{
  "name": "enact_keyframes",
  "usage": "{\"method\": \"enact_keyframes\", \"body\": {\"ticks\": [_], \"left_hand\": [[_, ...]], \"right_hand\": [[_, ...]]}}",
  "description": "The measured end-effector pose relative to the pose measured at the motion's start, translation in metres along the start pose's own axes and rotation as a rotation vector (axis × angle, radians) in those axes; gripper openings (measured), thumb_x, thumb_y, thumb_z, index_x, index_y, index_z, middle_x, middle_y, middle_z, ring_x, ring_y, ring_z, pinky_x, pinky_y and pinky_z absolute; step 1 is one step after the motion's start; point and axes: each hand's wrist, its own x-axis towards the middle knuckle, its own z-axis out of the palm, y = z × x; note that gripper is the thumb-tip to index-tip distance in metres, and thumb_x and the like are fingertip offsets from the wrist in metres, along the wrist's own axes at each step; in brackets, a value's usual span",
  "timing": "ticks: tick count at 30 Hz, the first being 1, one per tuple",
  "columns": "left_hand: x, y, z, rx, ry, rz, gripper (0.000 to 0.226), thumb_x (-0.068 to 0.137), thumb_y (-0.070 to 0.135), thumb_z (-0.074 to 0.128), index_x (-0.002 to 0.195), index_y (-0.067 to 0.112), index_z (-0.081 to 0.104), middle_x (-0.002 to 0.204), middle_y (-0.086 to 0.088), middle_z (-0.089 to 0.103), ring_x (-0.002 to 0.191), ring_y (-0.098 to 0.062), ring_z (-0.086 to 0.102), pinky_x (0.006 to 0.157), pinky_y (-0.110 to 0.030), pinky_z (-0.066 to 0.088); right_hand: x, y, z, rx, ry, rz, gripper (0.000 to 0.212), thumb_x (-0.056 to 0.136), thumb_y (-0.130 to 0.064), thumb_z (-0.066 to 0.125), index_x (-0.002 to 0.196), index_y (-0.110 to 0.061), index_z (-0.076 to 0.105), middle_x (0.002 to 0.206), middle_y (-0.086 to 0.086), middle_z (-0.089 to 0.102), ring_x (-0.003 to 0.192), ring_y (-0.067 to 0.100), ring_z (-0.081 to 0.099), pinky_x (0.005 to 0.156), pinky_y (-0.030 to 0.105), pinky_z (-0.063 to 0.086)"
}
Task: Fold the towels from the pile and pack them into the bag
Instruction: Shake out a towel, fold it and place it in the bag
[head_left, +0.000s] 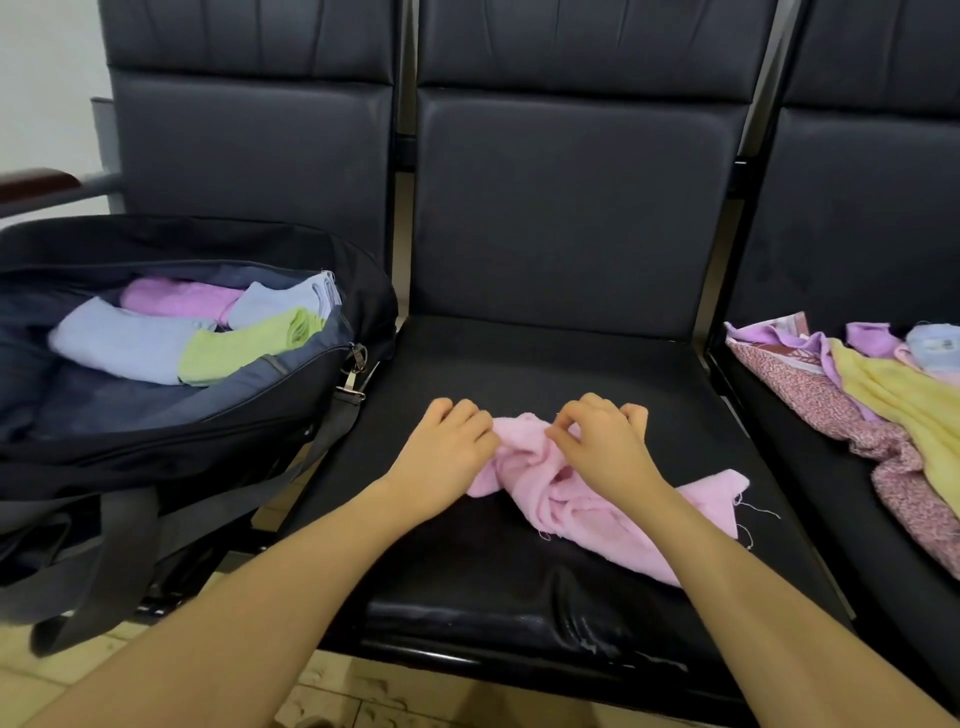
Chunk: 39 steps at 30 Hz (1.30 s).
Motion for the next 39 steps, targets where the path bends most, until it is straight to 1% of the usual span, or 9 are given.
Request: {"method": "enact_keyframes", "body": {"ticks": [2,5,8,11,16,20,26,33,39], "left_hand": [[0.003,-0.006,-0.007,-0.064,0.147,-0.108,0.007,0.07,0.011,0.062,0.073,0.017,0.065,0.08,0.001,0.06,0.074,-0.02,0.05,0.07,-0.029,0.027],[0.008,-0.013,-0.026,-0.252,0.26,-0.232,0.017,0.084,0.018,0.049,0.08,0.015,0.066,0.083,0.002,0.061,0.068,-0.018,0.053,0.069,-0.027,0.027],[0.008,-0.018,-0.053,-0.422,0.298,-0.32,0.021,0.092,0.022,0.045,0.086,0.015,0.065,0.081,0.005,0.062,0.068,-0.017,0.058,0.073,-0.027,0.027],[0.011,-0.026,-0.078,-0.513,0.345,-0.373,0.02,0.094,0.02,0.046,0.091,0.014,0.065,0.084,0.004,0.063,0.075,-0.018,0.058,0.077,-0.029,0.029],[0.029,-0.038,-0.113,-0.361,0.459,-0.389,0.023,0.093,0.026,0.047,0.09,0.016,0.067,0.078,0.003,0.061,0.072,-0.016,0.05,0.069,-0.028,0.023],[0.039,-0.041,-0.141,-0.412,0.452,-0.341,0.014,0.093,0.021,0.055,0.094,0.017,0.068,0.073,0.011,0.061,0.071,-0.018,0.053,0.072,-0.027,0.019],[0.054,-0.039,-0.168,-0.892,0.39,-0.395,0.008,0.093,0.016,0.059,0.097,0.02,0.065,0.085,0.008,0.068,0.082,-0.008,0.064,0.084,-0.024,0.047],[0.054,-0.024,-0.174,-1.134,0.279,-0.571,0.016,0.093,0.013,0.056,0.105,0.024,0.055,0.081,0.0,0.07,0.08,-0.01,0.066,0.073,-0.019,0.053],[0.047,-0.002,-0.158,-1.026,0.209,-0.591,0.011,0.091,0.027,0.061,0.092,0.017,0.065,0.082,0.009,0.065,0.08,-0.004,0.061,0.083,-0.028,0.052]], "right_hand": [[-0.002,-0.005,-0.008,0.151,0.039,0.023,0.018,0.093,-0.024,0.055,0.081,-0.016,0.066,0.079,-0.012,0.05,0.085,0.009,0.049,0.082,0.027,0.017],[-0.004,-0.015,-0.028,0.507,0.081,0.101,0.015,0.09,-0.012,0.058,0.078,-0.01,0.068,0.084,-0.006,0.061,0.082,0.009,0.055,0.083,0.021,0.039],[-0.007,-0.022,-0.048,0.684,0.179,0.087,0.022,0.091,-0.005,0.056,0.091,-0.023,0.069,0.101,-0.004,0.066,0.089,0.001,0.059,0.075,0.005,0.042],[-0.013,-0.028,-0.074,0.808,0.296,0.075,0.026,0.091,-0.006,0.055,0.098,-0.026,0.07,0.1,-0.007,0.069,0.086,0.003,0.063,0.074,0.011,0.047],[-0.026,-0.043,-0.109,0.858,0.419,0.015,0.028,0.092,-0.001,0.051,0.095,-0.02,0.071,0.095,-0.011,0.07,0.084,-0.007,0.061,0.073,0.005,0.043],[-0.027,-0.052,-0.123,0.829,0.387,0.008,0.032,0.093,-0.003,0.05,0.093,-0.028,0.07,0.1,-0.009,0.069,0.089,0.0,0.062,0.077,0.014,0.047],[-0.024,-0.081,-0.131,0.701,0.149,-0.082,0.016,0.087,-0.02,0.067,0.102,-0.024,0.067,0.103,-0.006,0.063,0.095,0.007,0.059,0.082,0.023,0.049],[-0.019,-0.093,-0.132,0.764,0.356,-0.048,0.004,0.09,-0.017,0.064,0.093,-0.019,0.067,0.092,-0.004,0.065,0.087,0.004,0.059,0.076,0.015,0.046],[-0.017,-0.088,-0.129,0.804,0.384,-0.021,0.008,0.089,-0.01,0.065,0.095,-0.012,0.069,0.094,0.001,0.067,0.089,0.009,0.062,0.075,0.016,0.047]]}}
